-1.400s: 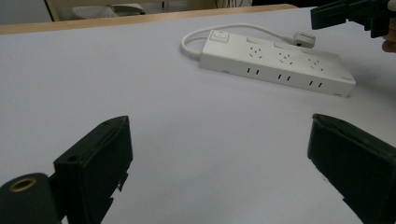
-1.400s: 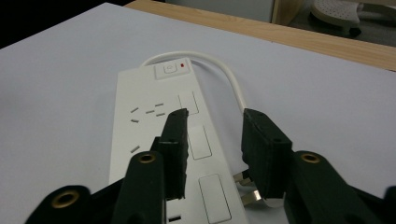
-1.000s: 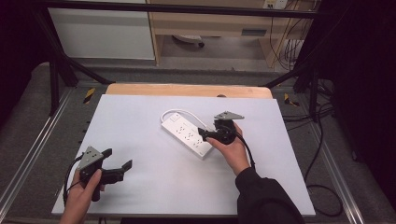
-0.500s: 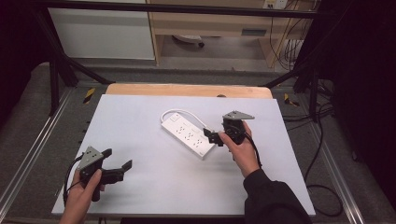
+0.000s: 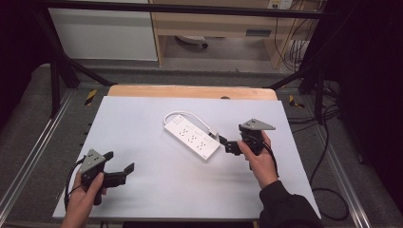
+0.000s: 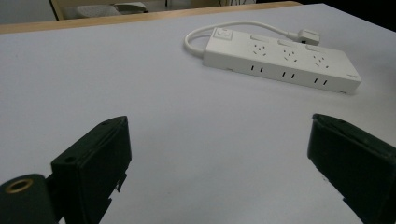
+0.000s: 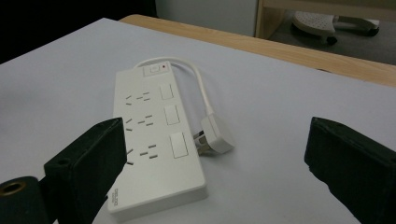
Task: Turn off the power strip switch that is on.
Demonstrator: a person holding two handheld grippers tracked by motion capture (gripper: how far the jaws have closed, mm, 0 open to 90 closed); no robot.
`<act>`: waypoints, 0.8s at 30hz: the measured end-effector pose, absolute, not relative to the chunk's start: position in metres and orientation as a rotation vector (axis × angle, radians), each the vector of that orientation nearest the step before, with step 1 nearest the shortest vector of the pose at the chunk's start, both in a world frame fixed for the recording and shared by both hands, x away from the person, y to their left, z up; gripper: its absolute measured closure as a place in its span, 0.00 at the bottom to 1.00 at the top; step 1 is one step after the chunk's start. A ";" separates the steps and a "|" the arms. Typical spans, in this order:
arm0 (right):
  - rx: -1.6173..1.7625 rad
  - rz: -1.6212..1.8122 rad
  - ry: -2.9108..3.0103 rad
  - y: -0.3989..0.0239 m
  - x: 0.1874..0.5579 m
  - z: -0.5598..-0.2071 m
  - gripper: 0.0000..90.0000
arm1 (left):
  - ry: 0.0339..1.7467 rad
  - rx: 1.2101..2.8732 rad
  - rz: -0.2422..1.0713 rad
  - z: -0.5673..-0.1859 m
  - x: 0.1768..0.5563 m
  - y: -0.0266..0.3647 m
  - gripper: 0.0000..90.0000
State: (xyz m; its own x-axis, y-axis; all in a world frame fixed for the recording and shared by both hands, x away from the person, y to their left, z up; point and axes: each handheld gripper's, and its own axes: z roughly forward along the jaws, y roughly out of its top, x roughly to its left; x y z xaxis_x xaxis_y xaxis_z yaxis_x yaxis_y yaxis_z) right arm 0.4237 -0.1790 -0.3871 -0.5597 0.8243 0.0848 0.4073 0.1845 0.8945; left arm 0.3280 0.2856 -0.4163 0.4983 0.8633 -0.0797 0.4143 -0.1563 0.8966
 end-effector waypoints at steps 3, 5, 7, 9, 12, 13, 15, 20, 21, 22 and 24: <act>1.144 1.351 2.034 -0.187 0.418 -0.385 0.07 | 1.080 1.767 0.577 -0.416 0.328 0.286 0.07; 1.144 1.358 2.021 -0.192 0.415 -0.383 0.07 | 1.080 1.766 0.577 -0.417 0.328 0.286 0.07; 1.140 1.366 2.009 -0.196 0.411 -0.382 0.08 | 1.081 1.765 0.576 -0.417 0.328 0.286 0.07; 1.132 1.372 1.998 -0.201 0.408 -0.382 0.08 | 1.082 1.765 0.576 -0.417 0.328 0.286 0.07; 1.129 1.384 2.001 -0.207 0.404 -0.383 0.10 | 1.083 1.765 0.575 -0.417 0.328 0.286 0.07; 1.127 1.387 1.997 -0.210 0.403 -0.383 0.10 | 1.083 1.765 0.575 -0.417 0.328 0.286 0.07; 1.129 1.393 1.988 -0.215 0.401 -0.384 0.10 | 1.084 1.765 0.575 -0.417 0.328 0.286 0.07; 1.148 1.403 1.959 -0.227 0.395 -0.387 0.09 | 1.085 1.765 0.575 -0.417 0.328 0.286 0.07; 1.154 1.405 1.955 -0.229 0.394 -0.387 0.09 | 1.085 1.766 0.575 -0.417 0.328 0.286 0.07; 1.156 1.407 1.948 -0.231 0.393 -0.388 0.09 | 1.085 1.766 0.575 -0.417 0.328 0.286 0.07; 1.162 1.407 1.938 -0.236 0.391 -0.388 0.08 | 1.086 1.765 0.575 -0.417 0.328 0.286 0.07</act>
